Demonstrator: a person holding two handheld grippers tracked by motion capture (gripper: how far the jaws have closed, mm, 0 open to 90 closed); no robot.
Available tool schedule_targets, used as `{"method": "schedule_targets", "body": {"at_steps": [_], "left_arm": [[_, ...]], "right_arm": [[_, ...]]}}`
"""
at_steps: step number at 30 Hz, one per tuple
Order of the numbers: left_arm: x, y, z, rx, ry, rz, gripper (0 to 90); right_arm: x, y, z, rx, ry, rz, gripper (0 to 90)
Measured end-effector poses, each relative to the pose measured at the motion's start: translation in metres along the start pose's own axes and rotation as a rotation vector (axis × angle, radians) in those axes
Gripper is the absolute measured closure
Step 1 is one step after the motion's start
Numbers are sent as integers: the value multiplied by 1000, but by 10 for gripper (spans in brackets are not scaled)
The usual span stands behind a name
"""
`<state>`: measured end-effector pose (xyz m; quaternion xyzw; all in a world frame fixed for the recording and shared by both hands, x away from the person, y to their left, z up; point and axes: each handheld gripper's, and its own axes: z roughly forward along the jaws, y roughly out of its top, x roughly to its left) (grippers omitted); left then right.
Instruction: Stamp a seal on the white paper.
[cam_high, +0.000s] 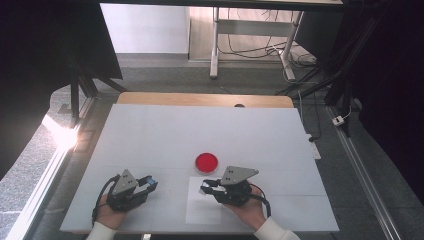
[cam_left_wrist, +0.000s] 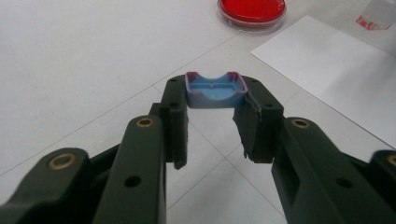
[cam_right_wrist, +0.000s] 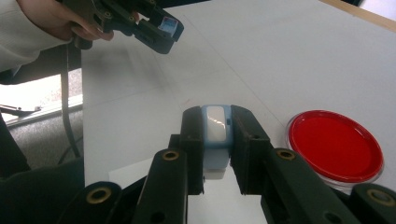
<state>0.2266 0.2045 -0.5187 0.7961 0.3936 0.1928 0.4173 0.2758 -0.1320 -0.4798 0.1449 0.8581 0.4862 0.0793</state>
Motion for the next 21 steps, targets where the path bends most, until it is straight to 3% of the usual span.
{"method": "schedule_targets", "body": {"at_steps": [7,21], "left_arm": [[-1,0,1,2,1,0,651],[0,0,0,1,0,1,651]], "right_arm": [[-1,-2,1,0,-9,3,751],[-4,-9,10,76,-39,-4,751]]}}
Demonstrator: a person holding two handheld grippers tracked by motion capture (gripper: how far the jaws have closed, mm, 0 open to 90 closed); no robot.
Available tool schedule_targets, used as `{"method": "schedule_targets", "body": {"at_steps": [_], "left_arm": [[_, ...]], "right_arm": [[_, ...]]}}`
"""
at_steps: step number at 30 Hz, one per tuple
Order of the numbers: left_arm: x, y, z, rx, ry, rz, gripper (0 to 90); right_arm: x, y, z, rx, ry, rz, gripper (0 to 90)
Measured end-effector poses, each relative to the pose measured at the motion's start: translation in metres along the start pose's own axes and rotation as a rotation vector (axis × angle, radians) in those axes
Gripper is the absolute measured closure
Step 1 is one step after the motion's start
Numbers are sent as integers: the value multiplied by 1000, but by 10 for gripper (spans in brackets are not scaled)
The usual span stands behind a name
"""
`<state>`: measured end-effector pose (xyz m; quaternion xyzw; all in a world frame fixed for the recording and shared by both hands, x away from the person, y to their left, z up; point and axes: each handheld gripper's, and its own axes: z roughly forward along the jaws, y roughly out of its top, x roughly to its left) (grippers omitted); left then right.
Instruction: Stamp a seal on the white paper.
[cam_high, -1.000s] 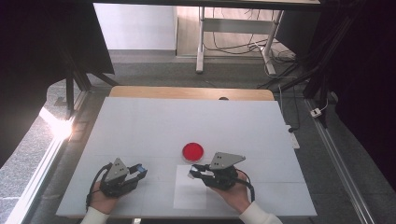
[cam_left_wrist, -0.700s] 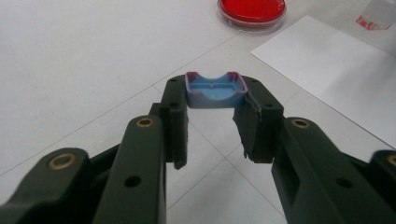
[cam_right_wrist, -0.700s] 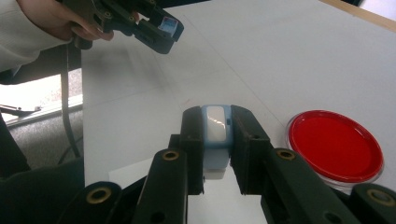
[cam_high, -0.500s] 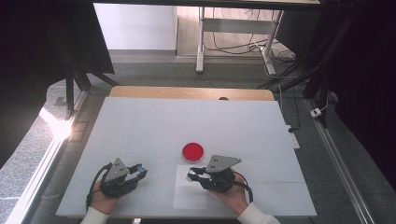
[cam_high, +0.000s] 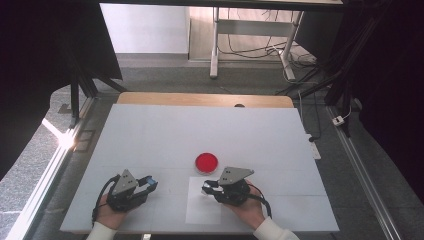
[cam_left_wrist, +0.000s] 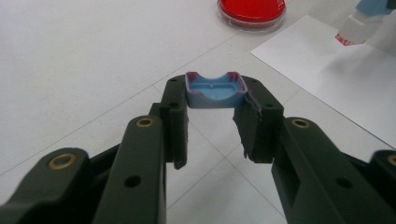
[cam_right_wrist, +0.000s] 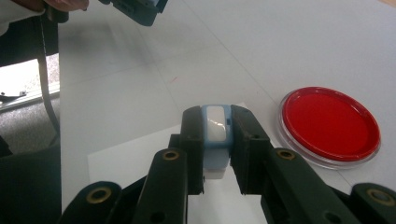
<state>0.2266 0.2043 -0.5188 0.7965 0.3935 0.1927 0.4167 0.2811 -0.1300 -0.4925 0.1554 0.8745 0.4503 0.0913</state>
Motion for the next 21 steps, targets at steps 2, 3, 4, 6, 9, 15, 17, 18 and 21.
{"method": "schedule_targets", "body": {"at_steps": [2,3,4,6,9,15,17,18,21], "left_arm": [[0,0,0,0,0,-1,651],[0,0,0,-1,0,-1,650],[0,0,0,0,1,0,650],[-1,0,0,-1,1,1,651],[0,0,0,-1,1,1,651],[0,0,0,0,-1,1,651],[-1,0,0,1,-1,1,650],[0,0,0,2,-3,2,651],[-1,0,0,2,-4,3,650]], "right_arm": [[0,-1,2,4,4,0,751],[0,-2,3,8,6,-1,751],[0,-3,4,10,8,0,751],[0,-4,6,25,4,-9,751],[1,-5,8,31,8,-11,751],[1,-5,11,43,10,-21,751],[2,-5,12,44,9,-24,751],[2,-5,12,43,7,-25,751],[2,-5,12,45,7,-26,751]]}}
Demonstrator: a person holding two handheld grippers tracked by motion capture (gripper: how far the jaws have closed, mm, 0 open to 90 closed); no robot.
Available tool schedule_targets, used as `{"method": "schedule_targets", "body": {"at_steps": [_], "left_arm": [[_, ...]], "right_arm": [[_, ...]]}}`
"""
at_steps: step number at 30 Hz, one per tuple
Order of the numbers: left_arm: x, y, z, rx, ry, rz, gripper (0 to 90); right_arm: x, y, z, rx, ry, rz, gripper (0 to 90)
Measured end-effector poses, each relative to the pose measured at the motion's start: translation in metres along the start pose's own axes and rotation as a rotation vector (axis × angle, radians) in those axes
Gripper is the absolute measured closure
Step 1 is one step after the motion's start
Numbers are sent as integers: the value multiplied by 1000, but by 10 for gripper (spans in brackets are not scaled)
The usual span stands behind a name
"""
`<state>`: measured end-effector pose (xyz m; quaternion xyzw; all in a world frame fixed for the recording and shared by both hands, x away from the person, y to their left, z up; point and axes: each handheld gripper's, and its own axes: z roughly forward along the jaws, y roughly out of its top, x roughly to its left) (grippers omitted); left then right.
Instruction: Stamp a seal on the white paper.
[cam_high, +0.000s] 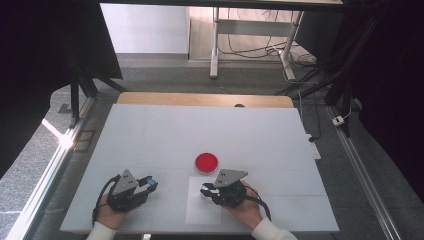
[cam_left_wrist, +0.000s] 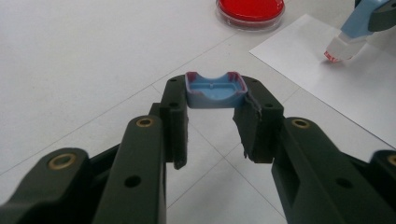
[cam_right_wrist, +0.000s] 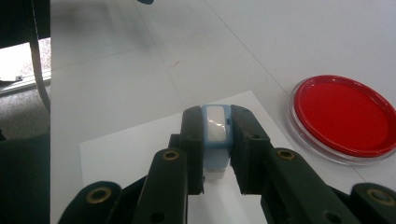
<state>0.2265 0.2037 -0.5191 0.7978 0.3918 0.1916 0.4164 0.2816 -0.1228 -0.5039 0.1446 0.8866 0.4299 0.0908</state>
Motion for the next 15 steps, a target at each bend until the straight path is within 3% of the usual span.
{"method": "schedule_targets", "body": {"at_steps": [15], "left_arm": [[0,0,0,1,-1,0,650]], "right_arm": [[0,-2,4,27,-7,-18,751]]}}
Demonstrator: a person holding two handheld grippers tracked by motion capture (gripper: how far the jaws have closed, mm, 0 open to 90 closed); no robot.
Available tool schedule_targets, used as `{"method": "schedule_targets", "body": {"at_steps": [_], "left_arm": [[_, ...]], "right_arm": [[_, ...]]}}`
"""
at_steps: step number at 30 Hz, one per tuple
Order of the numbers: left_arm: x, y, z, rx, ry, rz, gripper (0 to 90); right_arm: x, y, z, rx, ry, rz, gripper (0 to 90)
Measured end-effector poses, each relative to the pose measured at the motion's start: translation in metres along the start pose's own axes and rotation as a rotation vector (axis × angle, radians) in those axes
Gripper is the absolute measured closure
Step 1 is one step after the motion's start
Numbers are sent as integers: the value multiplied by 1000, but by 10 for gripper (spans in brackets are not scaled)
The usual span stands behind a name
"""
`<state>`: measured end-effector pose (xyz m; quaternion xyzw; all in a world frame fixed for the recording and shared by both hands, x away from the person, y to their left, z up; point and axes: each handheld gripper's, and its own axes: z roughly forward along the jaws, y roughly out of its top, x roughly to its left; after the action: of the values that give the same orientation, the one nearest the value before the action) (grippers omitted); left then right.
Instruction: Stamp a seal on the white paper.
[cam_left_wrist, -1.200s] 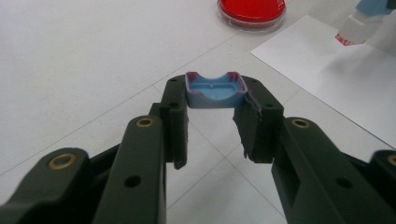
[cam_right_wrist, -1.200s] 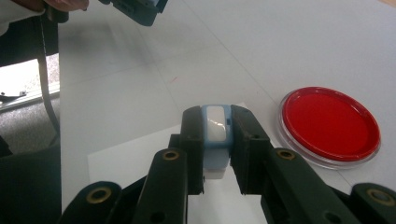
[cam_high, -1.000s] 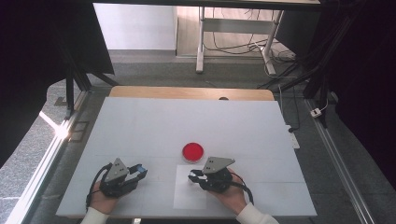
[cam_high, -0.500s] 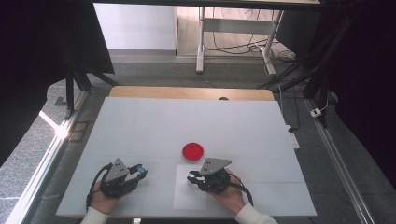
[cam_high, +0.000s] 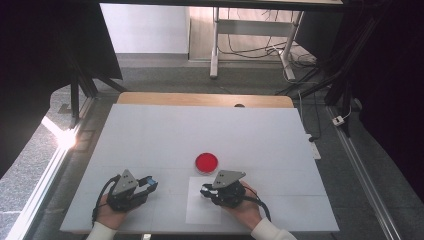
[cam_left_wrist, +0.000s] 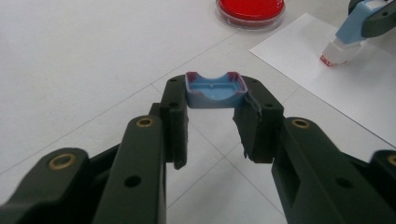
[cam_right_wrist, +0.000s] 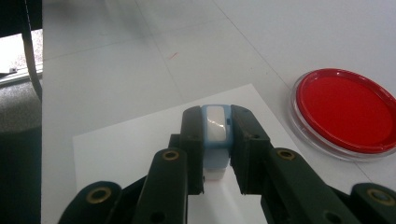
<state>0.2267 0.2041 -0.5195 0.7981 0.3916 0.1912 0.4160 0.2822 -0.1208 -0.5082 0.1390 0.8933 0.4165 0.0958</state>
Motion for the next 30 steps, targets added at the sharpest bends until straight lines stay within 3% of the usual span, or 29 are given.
{"method": "schedule_targets", "body": {"at_steps": [25,30], "left_arm": [[0,0,0,1,1,-1,650],[-1,0,0,1,1,0,650]], "right_arm": [[0,0,1,1,2,13,752],[1,0,4,29,-5,8,753]]}}
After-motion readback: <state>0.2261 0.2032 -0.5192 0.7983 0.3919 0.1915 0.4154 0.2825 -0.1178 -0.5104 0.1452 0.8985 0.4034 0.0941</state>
